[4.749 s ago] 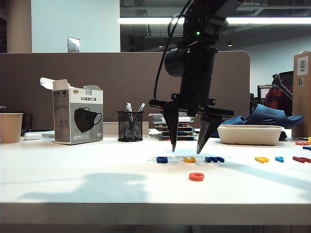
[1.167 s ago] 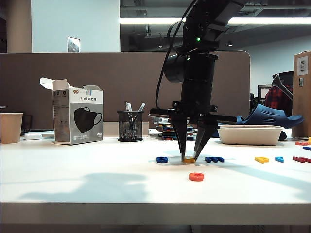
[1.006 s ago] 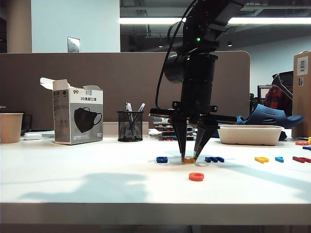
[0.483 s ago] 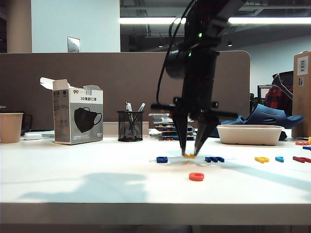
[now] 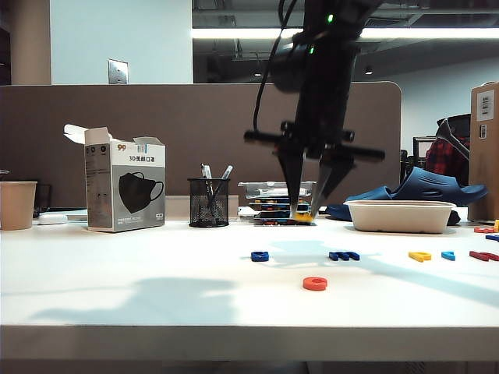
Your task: Select the appropriate letters from the row of letter magnets placed on the table to arrange into the word "cup".
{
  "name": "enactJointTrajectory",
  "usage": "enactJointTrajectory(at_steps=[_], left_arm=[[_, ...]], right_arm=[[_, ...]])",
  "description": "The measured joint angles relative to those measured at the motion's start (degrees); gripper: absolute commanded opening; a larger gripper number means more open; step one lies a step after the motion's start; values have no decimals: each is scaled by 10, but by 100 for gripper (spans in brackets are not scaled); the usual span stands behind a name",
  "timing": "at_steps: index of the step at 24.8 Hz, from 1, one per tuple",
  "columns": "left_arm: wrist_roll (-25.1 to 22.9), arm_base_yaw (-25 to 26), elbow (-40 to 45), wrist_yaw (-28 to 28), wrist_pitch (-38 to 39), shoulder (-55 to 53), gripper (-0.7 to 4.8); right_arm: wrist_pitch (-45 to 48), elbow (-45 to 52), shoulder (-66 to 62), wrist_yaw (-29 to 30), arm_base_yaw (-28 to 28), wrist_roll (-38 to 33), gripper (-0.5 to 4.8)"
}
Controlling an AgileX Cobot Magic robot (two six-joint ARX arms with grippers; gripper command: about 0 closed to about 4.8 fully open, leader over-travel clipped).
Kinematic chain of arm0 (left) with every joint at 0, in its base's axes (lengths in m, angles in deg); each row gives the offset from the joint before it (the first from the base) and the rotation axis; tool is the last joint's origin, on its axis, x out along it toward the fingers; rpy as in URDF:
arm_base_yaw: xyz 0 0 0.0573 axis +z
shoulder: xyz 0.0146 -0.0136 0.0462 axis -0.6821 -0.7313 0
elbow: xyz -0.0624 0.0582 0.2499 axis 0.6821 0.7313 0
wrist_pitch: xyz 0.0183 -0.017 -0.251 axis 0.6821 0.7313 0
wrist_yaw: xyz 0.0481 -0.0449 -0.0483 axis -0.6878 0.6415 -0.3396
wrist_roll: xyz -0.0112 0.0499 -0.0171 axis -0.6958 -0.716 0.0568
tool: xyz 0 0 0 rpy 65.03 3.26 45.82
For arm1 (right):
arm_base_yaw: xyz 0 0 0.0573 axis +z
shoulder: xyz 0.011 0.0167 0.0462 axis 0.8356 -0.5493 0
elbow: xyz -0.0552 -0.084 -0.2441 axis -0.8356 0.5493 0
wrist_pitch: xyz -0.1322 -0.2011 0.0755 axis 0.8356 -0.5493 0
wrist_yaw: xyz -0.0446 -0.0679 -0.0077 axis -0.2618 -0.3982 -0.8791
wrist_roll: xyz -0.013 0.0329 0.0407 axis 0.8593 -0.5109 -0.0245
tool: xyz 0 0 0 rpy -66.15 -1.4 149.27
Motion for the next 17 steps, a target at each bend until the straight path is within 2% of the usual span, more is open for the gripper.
enactJointTrajectory(at_steps=[9, 17], left_arm=[[0, 0, 0, 0, 0, 0, -5], [0, 0, 0, 0, 0, 0, -5]], right_arm=[[-45, 0, 75, -57, -2, 0, 116], [-82, 3, 105, -62, -12, 0, 116]])
